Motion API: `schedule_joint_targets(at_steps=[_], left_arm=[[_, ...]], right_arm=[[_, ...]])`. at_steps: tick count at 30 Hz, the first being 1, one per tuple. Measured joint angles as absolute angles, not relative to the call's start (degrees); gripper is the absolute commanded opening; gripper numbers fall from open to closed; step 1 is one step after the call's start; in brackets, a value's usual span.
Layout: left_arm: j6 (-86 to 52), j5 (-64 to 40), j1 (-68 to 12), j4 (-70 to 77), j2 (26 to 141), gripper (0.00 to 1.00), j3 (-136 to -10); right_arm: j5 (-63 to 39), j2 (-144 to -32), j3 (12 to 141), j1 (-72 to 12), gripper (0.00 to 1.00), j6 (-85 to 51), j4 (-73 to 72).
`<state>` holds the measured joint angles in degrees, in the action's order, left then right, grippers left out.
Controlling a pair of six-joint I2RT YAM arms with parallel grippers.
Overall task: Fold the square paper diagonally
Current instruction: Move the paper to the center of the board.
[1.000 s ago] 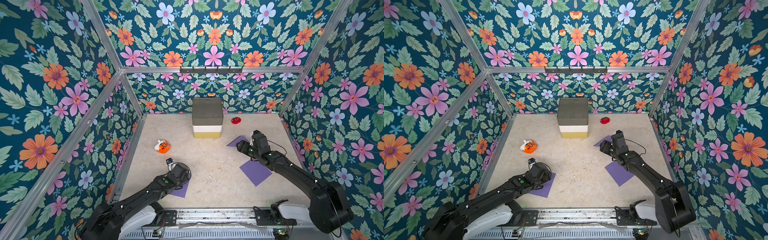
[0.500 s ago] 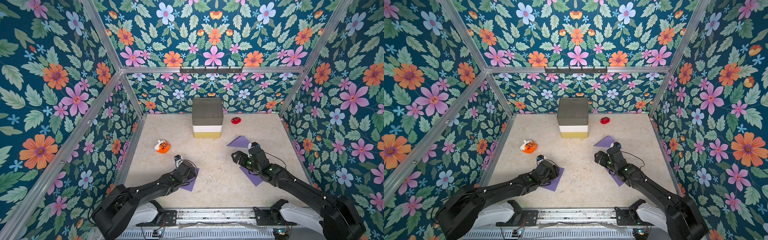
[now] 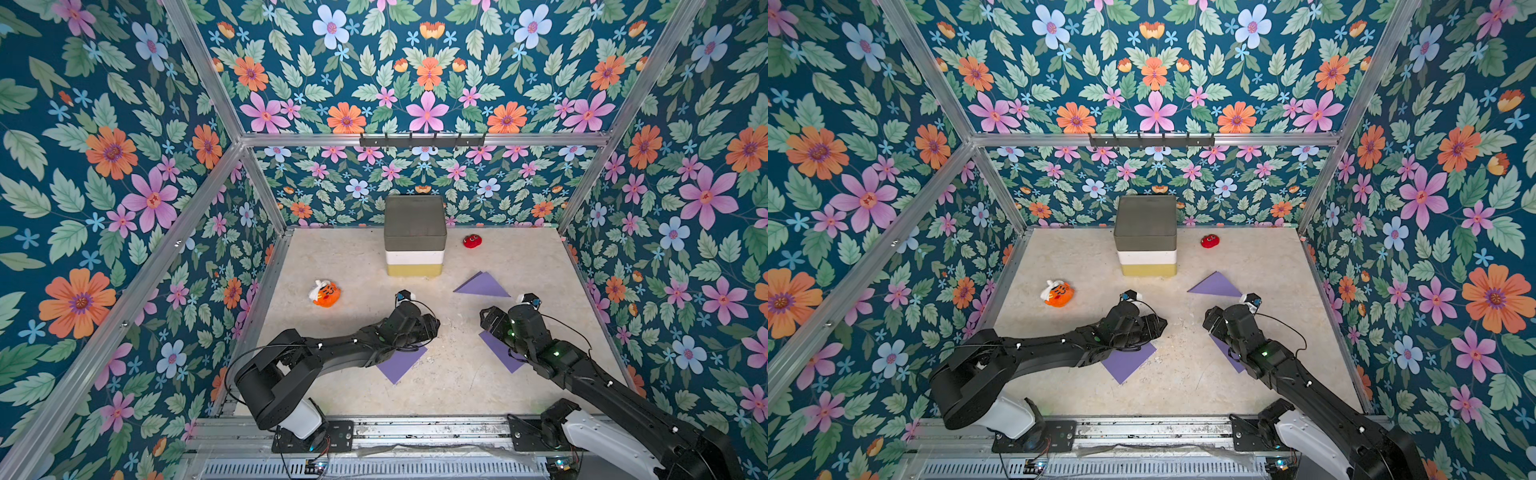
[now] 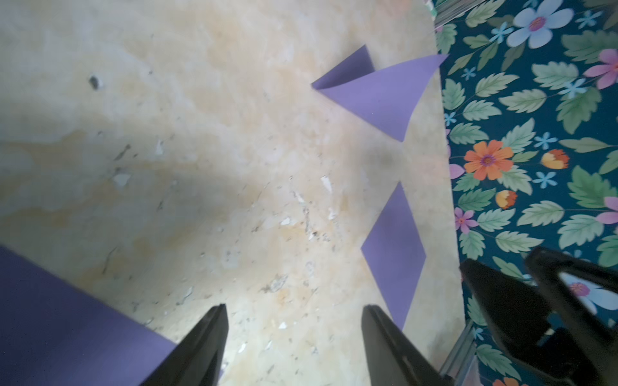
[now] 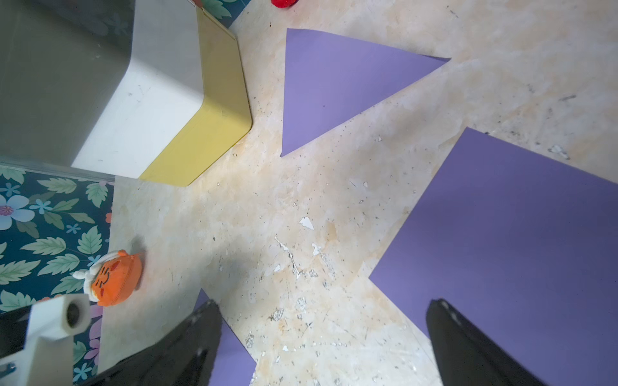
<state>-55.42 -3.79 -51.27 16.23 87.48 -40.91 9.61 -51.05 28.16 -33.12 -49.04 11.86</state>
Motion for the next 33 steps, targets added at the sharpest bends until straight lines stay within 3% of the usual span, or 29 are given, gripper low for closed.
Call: schedule_joint_targets(at_steps=[4,7,13,17,21,33], left_arm=[[-53.25,0.86,-51.22,12.53,81.08,0.94,-41.15],[-51.40,5.26,-50.59,8.88,75.02,0.99,-38.63],[-49.36,10.90,-44.10,1.37,61.84,0.99,-29.61],[-49.54,10.26,-36.29,-2.31,55.13,0.88,-23.68],[-49.12,7.99,-35.24,-3.90,49.65,0.92,-20.34],[-47.90,6.94,-34.61,-0.16,42.85,0.99,-12.51]], right_arm=[[7.31,-51.46,27.57,-34.89,0.96,-50.89,11.79],[6.87,-54.85,29.28,-40.95,0.92,-51.64,11.64],[8.69,-68.97,37.39,-53.98,0.69,-54.35,7.49],[7.57,-79.81,42.57,-59.53,0.52,-56.03,2.57],[5.52,-88.40,47.55,-63.09,0.40,-57.12,-0.27],[1.50,-101.80,53.54,-64.73,0.35,-57.30,0.27]])
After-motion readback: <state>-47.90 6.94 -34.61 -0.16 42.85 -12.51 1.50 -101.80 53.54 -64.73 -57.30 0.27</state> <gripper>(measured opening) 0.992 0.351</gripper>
